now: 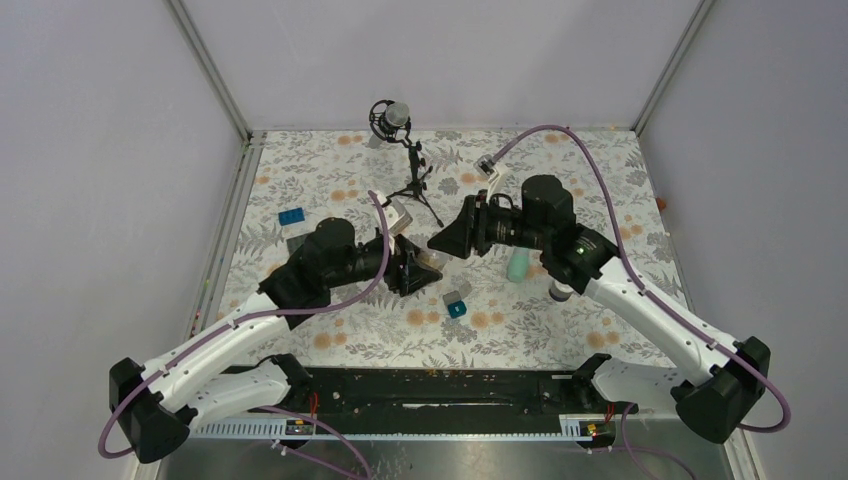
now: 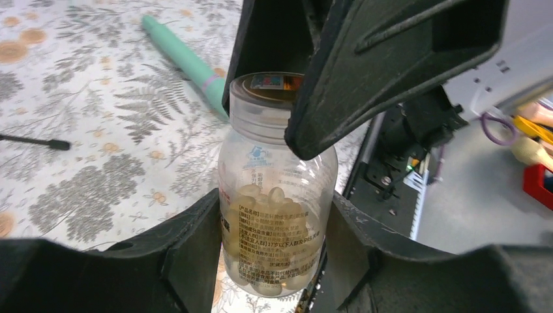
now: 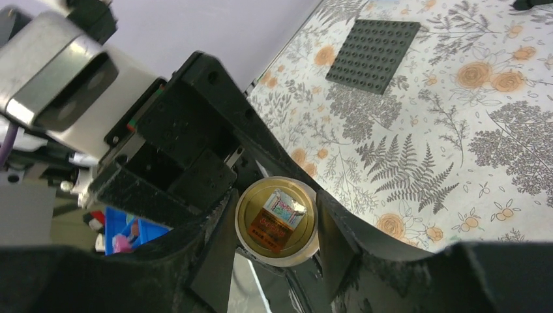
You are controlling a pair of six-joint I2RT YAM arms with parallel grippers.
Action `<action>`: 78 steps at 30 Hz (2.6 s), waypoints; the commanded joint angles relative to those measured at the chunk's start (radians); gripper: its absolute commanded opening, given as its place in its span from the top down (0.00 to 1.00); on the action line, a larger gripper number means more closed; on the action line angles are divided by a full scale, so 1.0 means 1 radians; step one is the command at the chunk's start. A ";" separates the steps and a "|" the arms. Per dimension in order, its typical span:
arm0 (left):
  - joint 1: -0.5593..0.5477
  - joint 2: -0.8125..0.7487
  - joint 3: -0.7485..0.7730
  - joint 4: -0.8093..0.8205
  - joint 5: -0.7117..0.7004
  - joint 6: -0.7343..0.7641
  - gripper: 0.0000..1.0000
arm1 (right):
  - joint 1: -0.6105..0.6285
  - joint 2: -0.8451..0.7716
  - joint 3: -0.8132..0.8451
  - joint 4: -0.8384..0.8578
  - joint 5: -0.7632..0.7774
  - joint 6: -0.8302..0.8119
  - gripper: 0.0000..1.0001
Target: Sort the pills into containers
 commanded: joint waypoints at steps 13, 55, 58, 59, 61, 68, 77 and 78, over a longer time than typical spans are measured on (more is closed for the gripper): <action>0.007 0.036 0.056 0.171 0.473 0.000 1.00 | -0.046 -0.076 -0.006 0.087 -0.548 -0.189 0.46; 0.007 0.070 0.050 0.247 0.316 -0.136 1.00 | -0.099 -0.141 -0.182 0.270 -0.389 -0.251 1.00; 0.007 0.039 0.024 0.271 0.385 -0.108 1.00 | -0.122 -0.121 -0.158 0.294 -0.564 -0.236 1.00; 0.007 0.027 0.012 0.287 0.408 -0.105 1.00 | -0.122 -0.119 -0.150 0.295 -0.601 -0.233 1.00; 0.007 0.010 -0.008 0.320 0.443 -0.103 1.00 | -0.122 -0.117 -0.133 0.295 -0.645 -0.212 1.00; 0.007 0.028 0.011 0.281 0.277 -0.099 1.00 | -0.116 -0.106 -0.079 0.191 -0.201 -0.045 0.09; 0.007 0.089 0.036 0.226 0.019 -0.115 1.00 | -0.052 -0.116 -0.117 0.141 0.152 0.205 0.26; 0.007 0.093 0.037 0.223 0.000 -0.120 1.00 | -0.047 -0.121 -0.115 0.132 0.158 0.212 0.28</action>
